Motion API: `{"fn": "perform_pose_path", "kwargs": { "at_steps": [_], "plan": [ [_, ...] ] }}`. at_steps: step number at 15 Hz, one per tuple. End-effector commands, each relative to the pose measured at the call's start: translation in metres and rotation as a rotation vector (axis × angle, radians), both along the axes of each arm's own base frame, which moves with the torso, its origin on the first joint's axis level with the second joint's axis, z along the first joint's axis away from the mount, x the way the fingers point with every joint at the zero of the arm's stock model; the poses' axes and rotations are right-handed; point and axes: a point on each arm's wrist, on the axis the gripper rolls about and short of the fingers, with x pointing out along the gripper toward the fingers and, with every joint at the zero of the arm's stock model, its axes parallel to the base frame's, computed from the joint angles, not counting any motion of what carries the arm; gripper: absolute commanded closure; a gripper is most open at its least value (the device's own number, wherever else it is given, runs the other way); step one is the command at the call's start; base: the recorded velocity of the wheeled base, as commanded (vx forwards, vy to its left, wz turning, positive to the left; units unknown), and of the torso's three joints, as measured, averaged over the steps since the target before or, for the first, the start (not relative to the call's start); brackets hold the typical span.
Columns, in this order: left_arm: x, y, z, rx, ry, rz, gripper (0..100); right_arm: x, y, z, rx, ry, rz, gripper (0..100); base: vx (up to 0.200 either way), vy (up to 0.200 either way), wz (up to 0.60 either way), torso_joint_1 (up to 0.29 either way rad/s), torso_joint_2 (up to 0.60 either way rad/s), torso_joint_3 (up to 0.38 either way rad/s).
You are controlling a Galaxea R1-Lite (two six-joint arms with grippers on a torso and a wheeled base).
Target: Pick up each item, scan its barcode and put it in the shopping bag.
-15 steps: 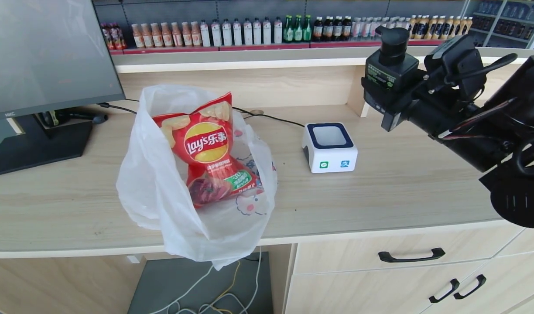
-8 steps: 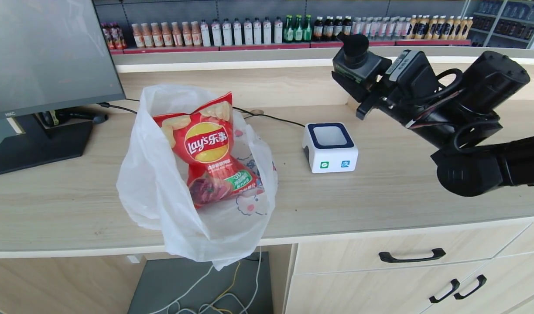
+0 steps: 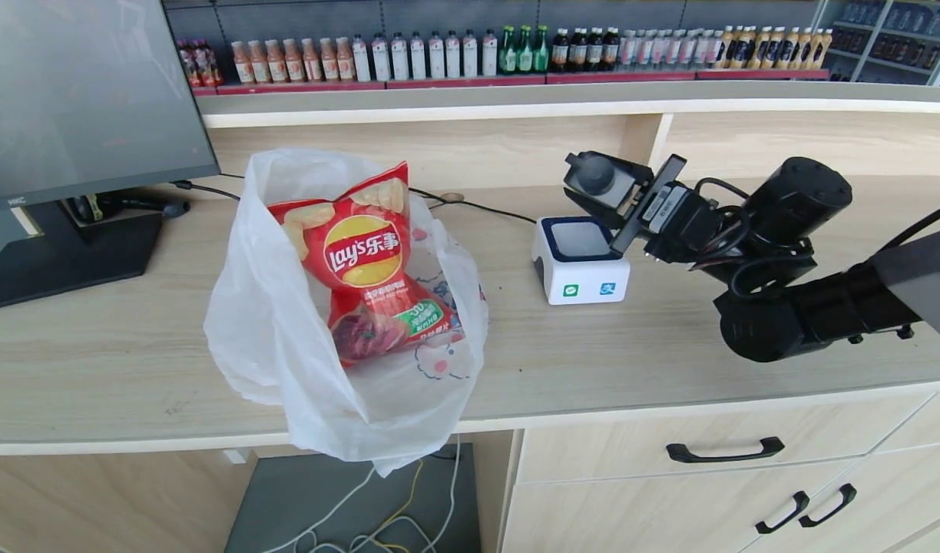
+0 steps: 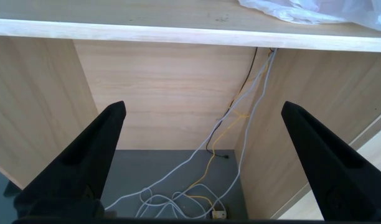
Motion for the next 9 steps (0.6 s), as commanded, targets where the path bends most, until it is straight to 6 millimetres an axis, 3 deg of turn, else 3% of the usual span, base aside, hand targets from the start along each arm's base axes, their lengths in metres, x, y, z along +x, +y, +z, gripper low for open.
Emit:
{"fn": "perform_pose_path", "kwargs": {
  "at_steps": [1, 9],
  "plan": [
    [0.000, 0.000, 0.000, 0.000, 0.000, 0.001, 0, 0.008, -0.002, -0.014, -0.019, 0.018, -0.008, 100, 0.000, 0.000, 0.00, 0.000, 0.00, 0.000],
    [0.000, 0.000, 0.000, 0.000, 0.000, 0.001, 0, 0.004, -0.017, -0.012, -0.064, 0.003, 0.023, 100, 0.000, 0.000, 0.00, 0.000, 0.00, 0.000]
  ]
}}
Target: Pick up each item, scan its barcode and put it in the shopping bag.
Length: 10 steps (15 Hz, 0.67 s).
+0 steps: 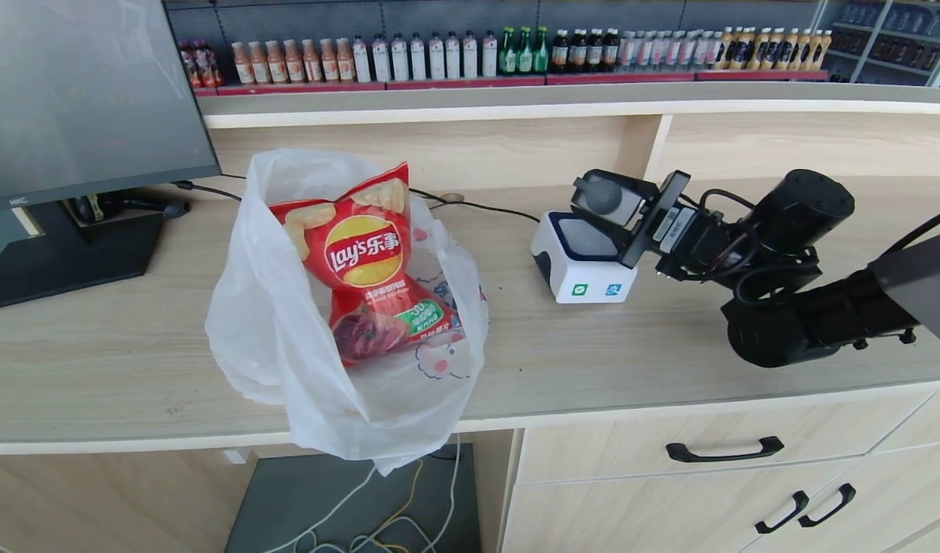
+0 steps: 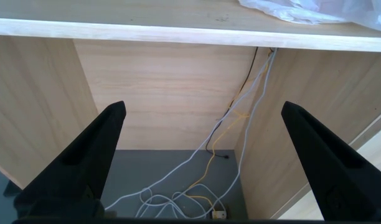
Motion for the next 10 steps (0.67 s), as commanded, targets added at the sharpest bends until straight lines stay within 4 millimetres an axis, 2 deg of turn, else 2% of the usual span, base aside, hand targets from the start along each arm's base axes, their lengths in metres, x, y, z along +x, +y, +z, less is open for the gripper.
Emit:
{"fn": "perform_pose_path", "kwargs": {
  "at_steps": [1, 3, 6, 8, 10],
  "plan": [
    [0.000, 0.000, 0.000, 0.000, 0.000, -0.001, 0, -0.007, 0.000, 0.009, 0.003, -0.010, 0.003, 100, 0.000, 0.000, 0.00, 0.000, 0.00, 0.000],
    [0.000, 0.000, 0.000, 0.000, 0.000, 0.001, 0, -0.014, 0.005, 0.017, 0.010, -0.022, 0.017, 100, 0.000, 0.000, 0.00, 0.000, 0.00, 0.000],
    [0.000, 0.000, 0.000, 0.000, 0.000, -0.001, 0, -0.023, 0.015, 0.006, -0.004, 0.020, 0.040, 100, 0.000, 0.000, 0.00, 0.000, 0.00, 0.000],
    [0.000, 0.000, 0.000, 0.000, 0.000, -0.001, 0, -0.021, 0.015, 0.003, -0.006, 0.025, 0.038, 100, 0.000, 0.000, 0.00, 0.000, 0.00, 0.000],
    [0.000, 0.000, 0.000, 0.000, 0.000, -0.001, 0, -0.013, 0.016, -0.010, -0.014, 0.054, 0.034, 100, 0.000, 0.000, 0.00, 0.000, 0.00, 0.000]
  ]
}}
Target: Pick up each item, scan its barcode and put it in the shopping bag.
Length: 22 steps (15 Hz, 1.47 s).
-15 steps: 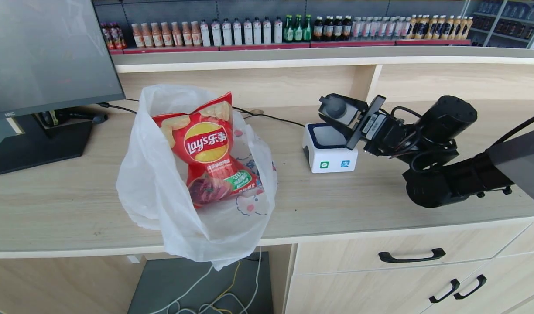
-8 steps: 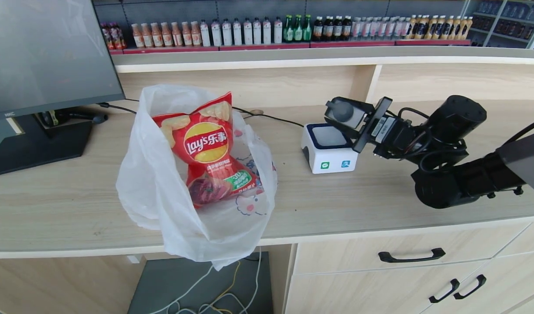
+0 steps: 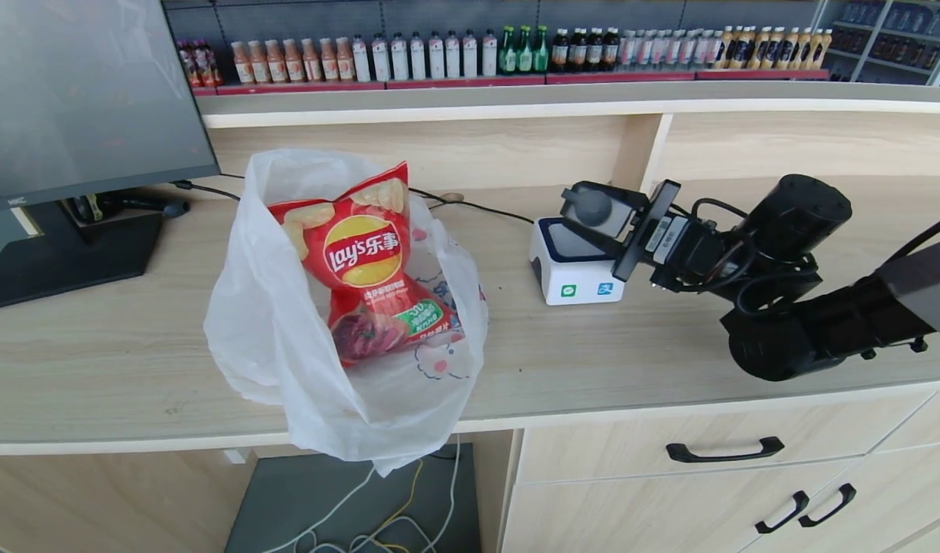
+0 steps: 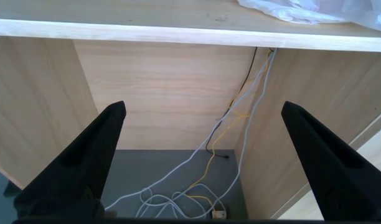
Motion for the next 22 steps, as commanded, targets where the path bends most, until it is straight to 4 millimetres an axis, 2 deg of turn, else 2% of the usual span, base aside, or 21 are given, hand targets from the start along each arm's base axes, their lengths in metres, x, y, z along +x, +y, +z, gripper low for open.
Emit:
{"fn": "perform_pose_path", "kwargs": {
  "at_steps": [1, 3, 7, 22],
  "plan": [
    [0.000, 0.000, 0.000, 0.000, 0.000, -0.001, 0, 0.006, 0.001, -0.012, -0.009, 0.024, -0.003, 100, 0.000, 0.000, 0.00, 0.000, 0.00, 0.000],
    [0.000, 0.000, 0.000, 0.000, 0.000, 0.001, 0, 0.010, 0.000, -0.020, -0.018, 0.032, -0.013, 100, 0.000, 0.000, 0.00, 0.000, 0.00, 0.000],
    [0.000, 0.000, 0.000, 0.000, 0.000, -0.001, 0, 0.012, 0.001, -0.023, -0.013, 0.041, -0.031, 100, 0.000, 0.000, 0.00, 0.000, 0.00, 0.000],
    [0.000, 0.000, 0.000, 0.000, 0.000, 0.001, 0, 0.008, 0.005, -0.018, -0.007, 0.029, -0.019, 100, 0.000, 0.000, 0.00, 0.000, 0.00, 0.000]
  ]
}}
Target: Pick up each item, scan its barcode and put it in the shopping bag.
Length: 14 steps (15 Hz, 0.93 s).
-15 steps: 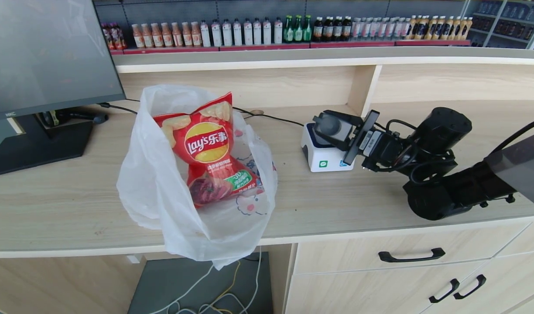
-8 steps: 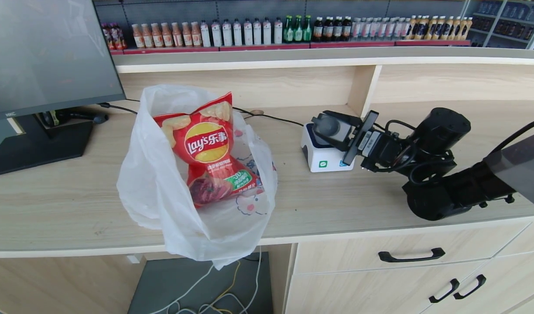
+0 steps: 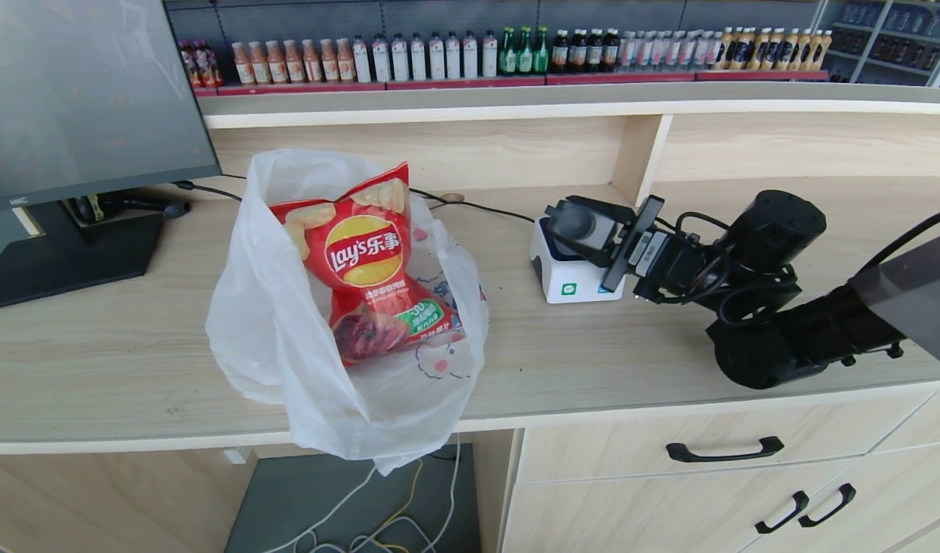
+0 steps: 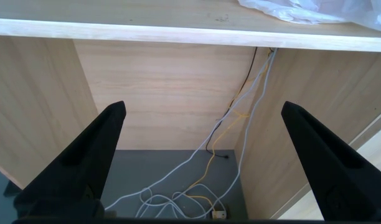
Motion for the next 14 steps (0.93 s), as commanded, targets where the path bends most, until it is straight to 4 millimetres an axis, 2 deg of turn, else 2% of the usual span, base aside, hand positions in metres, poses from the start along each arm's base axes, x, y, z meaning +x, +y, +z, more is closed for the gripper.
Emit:
{"fn": "perform_pose_path", "kwargs": {
  "at_steps": [1, 2, 4, 7, 9, 12, 14],
  "plan": [
    [0.000, 0.000, 0.000, 0.000, 0.000, -0.001, 0, -0.004, -0.001, 0.008, 0.013, -0.009, 0.005, 100, 0.000, 0.000, 0.00, 0.000, 0.00, 0.000],
    [0.000, 0.000, 0.000, 0.000, 0.000, 0.001, 0, -0.006, -0.002, 0.012, 0.019, -0.013, 0.007, 100, 0.000, 0.000, 0.00, 0.000, 0.00, 0.000],
    [0.000, 0.000, 0.000, 0.000, 0.000, -0.001, 0, -0.023, -0.006, 0.033, 0.079, 0.010, -0.016, 100, 0.000, 0.000, 0.00, 0.000, 0.00, 0.000],
    [0.000, 0.000, 0.000, 0.000, 0.000, -0.001, 0, -0.044, -0.007, 0.067, 0.249, 0.043, -0.063, 100, 0.000, 0.000, 0.00, 0.000, 0.00, 0.000],
    [0.000, 0.000, 0.000, 0.000, 0.000, 0.001, 0, -0.067, -0.015, 0.083, 0.365, 0.105, -0.082, 100, 0.000, 0.000, 0.00, 0.000, 0.00, 0.000],
    [0.000, 0.000, 0.000, 0.000, 0.000, 0.001, 0, -0.094, -0.027, 0.087, 0.508, 0.183, -0.115, 100, 0.000, 0.000, 0.00, 0.000, 0.00, 0.000],
    [0.000, 0.000, 0.000, 0.000, 0.000, 0.001, 0, -0.105, -0.031, 0.077, 0.593, 0.222, -0.118, 100, 0.000, 0.000, 0.00, 0.000, 0.00, 0.000]
  ]
}}
